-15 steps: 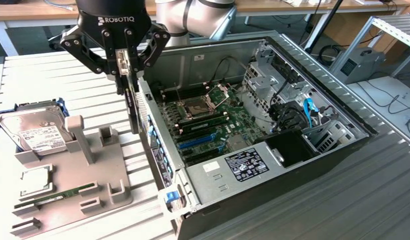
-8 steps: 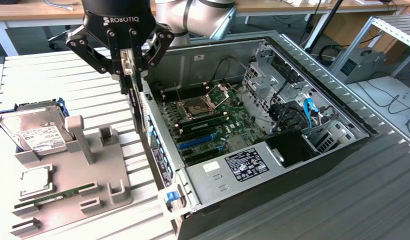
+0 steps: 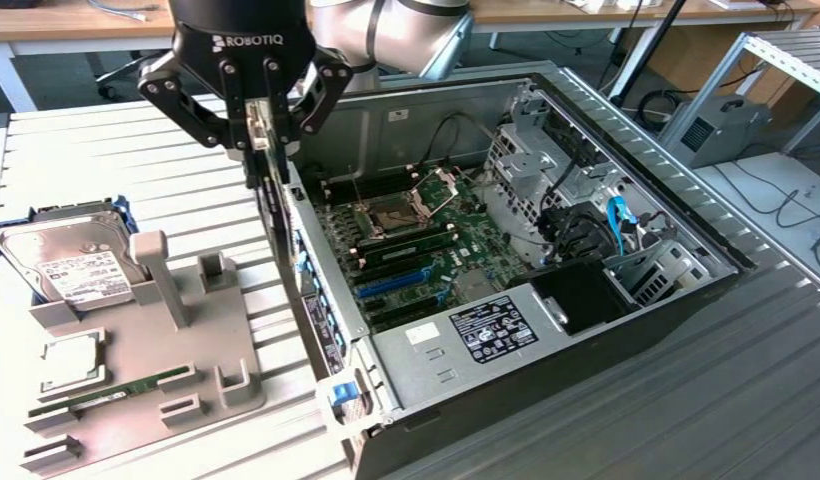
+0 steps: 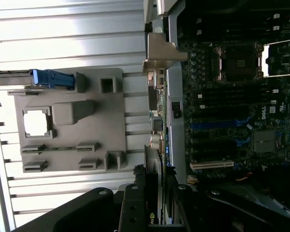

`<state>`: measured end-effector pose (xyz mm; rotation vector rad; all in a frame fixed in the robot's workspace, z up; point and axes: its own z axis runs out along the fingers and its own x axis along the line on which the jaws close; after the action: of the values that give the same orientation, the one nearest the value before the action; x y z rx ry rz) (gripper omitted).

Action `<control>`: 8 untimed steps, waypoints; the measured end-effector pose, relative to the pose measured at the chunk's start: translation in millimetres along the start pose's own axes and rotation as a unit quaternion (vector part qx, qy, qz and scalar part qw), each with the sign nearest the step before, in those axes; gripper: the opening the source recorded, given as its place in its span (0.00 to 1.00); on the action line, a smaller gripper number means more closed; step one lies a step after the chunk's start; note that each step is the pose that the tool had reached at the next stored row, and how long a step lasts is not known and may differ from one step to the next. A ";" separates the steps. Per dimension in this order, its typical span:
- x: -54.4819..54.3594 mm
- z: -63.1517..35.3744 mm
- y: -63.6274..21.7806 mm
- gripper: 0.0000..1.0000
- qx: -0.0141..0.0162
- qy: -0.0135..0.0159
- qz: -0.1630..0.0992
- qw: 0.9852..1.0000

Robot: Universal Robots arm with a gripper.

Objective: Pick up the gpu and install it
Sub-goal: 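Pick up the gpu and move the gpu toward the slot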

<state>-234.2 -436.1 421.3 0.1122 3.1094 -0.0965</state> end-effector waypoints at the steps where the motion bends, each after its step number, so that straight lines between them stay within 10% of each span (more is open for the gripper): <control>1: -0.1 0.2 0.0 0.26 0.000 0.000 0.000 1.000; 8: -2.8 1.5 0.3 0.26 0.000 0.000 0.000 1.000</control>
<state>-231.3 -436.1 419.8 0.1121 3.1094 -0.0973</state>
